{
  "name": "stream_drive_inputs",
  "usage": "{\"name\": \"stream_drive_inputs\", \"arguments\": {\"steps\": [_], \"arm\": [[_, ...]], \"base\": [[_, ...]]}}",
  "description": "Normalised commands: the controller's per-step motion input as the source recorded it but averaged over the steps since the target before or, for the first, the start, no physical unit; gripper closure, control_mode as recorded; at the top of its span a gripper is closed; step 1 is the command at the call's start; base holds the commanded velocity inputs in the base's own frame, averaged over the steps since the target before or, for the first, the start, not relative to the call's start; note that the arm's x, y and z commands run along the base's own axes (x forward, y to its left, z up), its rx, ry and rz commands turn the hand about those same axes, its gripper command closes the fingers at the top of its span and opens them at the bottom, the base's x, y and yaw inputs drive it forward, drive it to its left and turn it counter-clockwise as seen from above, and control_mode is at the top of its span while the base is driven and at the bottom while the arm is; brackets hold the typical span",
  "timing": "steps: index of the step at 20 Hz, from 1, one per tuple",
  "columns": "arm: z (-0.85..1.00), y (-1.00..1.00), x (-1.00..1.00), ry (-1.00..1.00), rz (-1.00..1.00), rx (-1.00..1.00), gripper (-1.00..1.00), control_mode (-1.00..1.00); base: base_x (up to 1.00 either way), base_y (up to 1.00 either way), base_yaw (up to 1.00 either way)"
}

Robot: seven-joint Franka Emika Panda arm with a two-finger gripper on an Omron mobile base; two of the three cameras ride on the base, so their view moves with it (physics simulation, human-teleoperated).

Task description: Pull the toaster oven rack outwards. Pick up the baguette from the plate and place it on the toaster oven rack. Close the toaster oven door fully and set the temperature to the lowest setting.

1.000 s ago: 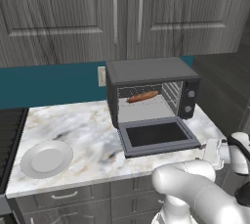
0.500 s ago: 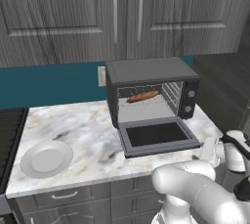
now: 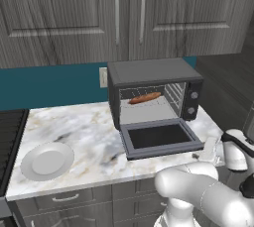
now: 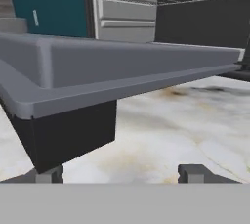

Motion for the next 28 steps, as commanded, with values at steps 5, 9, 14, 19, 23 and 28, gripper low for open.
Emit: {"name": "stream_drive_inputs", "arguments": {"steps": [5, 9, 14, 19, 23, 28], "arm": [[0.0, 0.43, 0.09, 0.0, -0.12, 0.01, -1.0, -1.0], [0.01, 0.51, 0.13, 0.0, -0.15, 0.06, -1.0, -1.0], [0.18, 0.61, 0.17, 0.0, -0.19, 0.03, -1.0, -1.0], [0.31, 0.66, 0.23, 0.0, -0.2, 0.0, -1.0, -1.0], [0.37, 0.71, 0.27, 0.0, -0.19, 0.0, -1.0, -1.0], [0.4, 0.79, 0.35, 0.0, -0.17, 0.0, -1.0, -1.0]], "base": [[0.0, 0.0, 0.0], [0.0, 0.0, 0.0], [0.0, 0.0, 0.0], [0.0, 0.0, 0.0], [0.0, 0.0, 0.0], [0.0, 0.0, 0.0]]}}
